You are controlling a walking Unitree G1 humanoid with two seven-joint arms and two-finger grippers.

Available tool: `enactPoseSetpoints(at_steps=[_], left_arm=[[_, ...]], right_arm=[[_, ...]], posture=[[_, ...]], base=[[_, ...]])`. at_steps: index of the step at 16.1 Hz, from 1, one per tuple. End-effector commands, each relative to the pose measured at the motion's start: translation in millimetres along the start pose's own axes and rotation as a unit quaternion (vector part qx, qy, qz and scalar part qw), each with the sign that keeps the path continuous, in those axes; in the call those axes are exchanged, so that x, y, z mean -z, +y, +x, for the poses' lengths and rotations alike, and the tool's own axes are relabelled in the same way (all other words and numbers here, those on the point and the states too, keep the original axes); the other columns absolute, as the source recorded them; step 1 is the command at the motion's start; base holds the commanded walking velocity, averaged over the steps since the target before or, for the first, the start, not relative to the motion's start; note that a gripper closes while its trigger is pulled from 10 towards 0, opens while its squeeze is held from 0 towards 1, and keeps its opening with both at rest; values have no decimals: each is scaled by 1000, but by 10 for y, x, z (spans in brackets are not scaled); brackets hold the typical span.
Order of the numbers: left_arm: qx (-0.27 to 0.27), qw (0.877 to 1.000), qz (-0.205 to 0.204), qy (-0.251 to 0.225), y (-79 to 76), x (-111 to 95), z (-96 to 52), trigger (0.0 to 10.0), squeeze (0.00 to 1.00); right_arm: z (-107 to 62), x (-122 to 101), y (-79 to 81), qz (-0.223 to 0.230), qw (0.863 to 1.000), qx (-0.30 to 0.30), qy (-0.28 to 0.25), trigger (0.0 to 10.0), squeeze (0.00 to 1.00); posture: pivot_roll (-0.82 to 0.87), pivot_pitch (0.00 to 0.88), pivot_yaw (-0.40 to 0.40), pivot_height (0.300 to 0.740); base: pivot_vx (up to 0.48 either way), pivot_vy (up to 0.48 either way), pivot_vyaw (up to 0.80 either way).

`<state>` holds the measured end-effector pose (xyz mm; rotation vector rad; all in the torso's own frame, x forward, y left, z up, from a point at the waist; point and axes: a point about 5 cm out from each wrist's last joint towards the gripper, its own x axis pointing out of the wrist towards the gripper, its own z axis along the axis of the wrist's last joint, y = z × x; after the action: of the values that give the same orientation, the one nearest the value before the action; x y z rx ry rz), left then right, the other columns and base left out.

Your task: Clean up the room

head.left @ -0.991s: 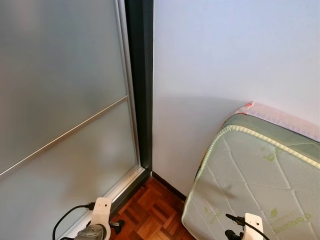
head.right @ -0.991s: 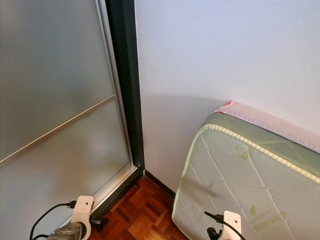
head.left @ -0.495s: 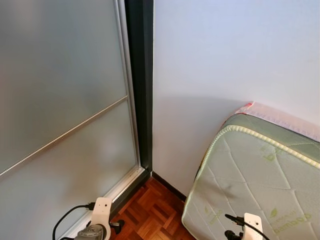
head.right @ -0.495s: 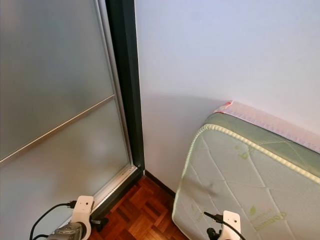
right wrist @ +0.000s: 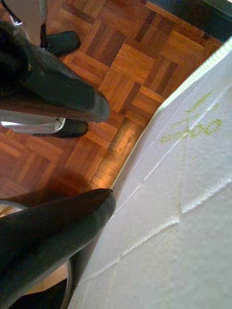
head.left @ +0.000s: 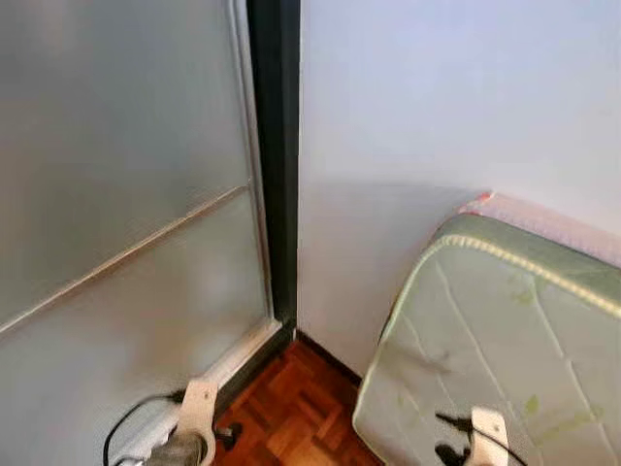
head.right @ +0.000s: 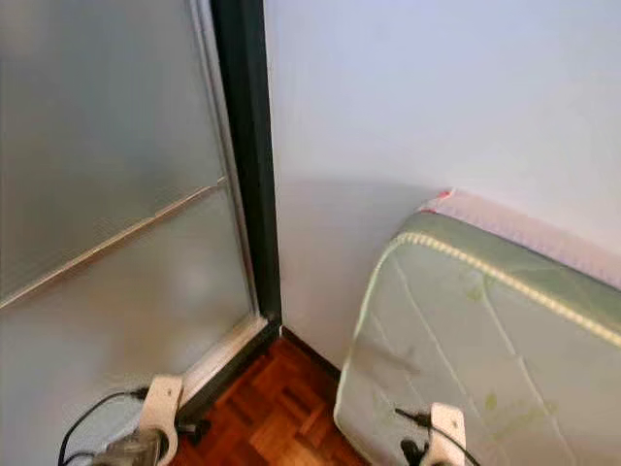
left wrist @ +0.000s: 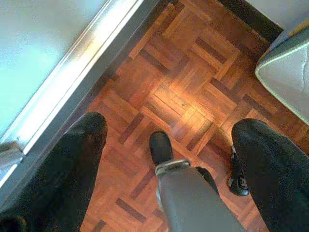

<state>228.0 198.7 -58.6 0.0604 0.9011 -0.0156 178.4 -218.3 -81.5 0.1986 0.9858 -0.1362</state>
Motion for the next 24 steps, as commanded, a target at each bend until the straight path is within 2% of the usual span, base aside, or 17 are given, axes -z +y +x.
enactPoseSetpoints(at_steps=[1,24], left_arm=[[-2,1000,0,13,4,69,-7,10000,0],[-3,1000,0,13,2,70,-7,10000,0]], right_arm=[[-8,24,-31,-2,1000,3,5,10000,0],[-9,23,-31,-8,1000,0,7,10000,0]], posture=[[-18,0,-53,740],[-16,0,-55,740]], base=[[-266,0,0],[-266,0,0]])
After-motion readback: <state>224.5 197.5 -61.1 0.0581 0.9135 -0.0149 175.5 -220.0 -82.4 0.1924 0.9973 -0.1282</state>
